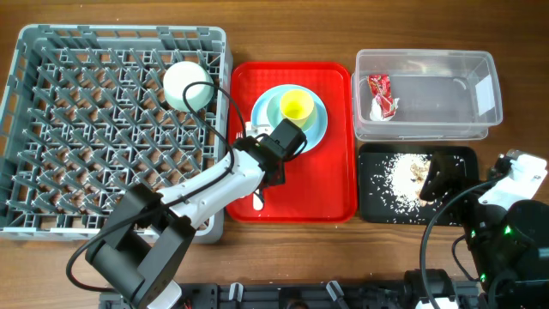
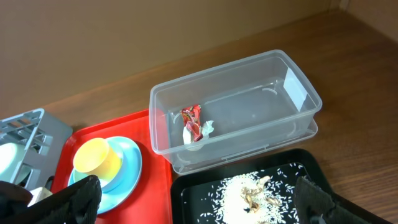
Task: Sort waste into correct bins and load items into the dishwasher rack
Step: 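Grasp the white spoon handle with the left gripper and lift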
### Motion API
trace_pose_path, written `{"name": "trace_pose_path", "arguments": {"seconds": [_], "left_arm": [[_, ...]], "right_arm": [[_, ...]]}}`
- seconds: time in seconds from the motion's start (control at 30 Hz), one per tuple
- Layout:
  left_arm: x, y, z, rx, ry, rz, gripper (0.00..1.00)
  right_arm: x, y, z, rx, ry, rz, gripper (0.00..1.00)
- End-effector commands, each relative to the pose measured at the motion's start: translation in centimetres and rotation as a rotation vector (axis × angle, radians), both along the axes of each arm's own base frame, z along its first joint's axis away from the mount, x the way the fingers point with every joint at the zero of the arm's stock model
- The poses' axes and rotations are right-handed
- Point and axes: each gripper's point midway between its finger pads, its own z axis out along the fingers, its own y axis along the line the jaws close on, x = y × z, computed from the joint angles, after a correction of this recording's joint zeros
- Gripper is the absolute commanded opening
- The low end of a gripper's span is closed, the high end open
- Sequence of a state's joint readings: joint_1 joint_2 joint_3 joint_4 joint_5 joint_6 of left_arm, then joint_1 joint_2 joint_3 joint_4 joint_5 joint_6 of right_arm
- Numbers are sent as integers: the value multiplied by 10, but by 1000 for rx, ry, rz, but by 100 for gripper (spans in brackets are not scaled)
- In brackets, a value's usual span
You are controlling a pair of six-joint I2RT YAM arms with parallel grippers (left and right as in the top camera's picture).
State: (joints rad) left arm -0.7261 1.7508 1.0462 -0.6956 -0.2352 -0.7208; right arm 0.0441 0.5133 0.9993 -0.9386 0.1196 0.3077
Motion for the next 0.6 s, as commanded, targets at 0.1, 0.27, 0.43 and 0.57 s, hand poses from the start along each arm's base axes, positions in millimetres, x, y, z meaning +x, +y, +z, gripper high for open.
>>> {"name": "trace_pose_path", "arguments": {"seconds": [0.1, 0.27, 0.43, 0.57], "left_arm": [[2, 10, -8, 37, -15, 33, 22], [-2, 14, -16, 39, -15, 39, 22], [-2, 13, -24, 23, -31, 39, 22], [-6, 16, -32, 18, -33, 49, 20]], "right_arm": [[0, 1, 4, -12, -9, 13, 100], [0, 1, 4, -12, -9, 13, 100], [0, 1, 4, -12, -9, 13, 100], [0, 1, 4, -12, -9, 13, 100]]}}
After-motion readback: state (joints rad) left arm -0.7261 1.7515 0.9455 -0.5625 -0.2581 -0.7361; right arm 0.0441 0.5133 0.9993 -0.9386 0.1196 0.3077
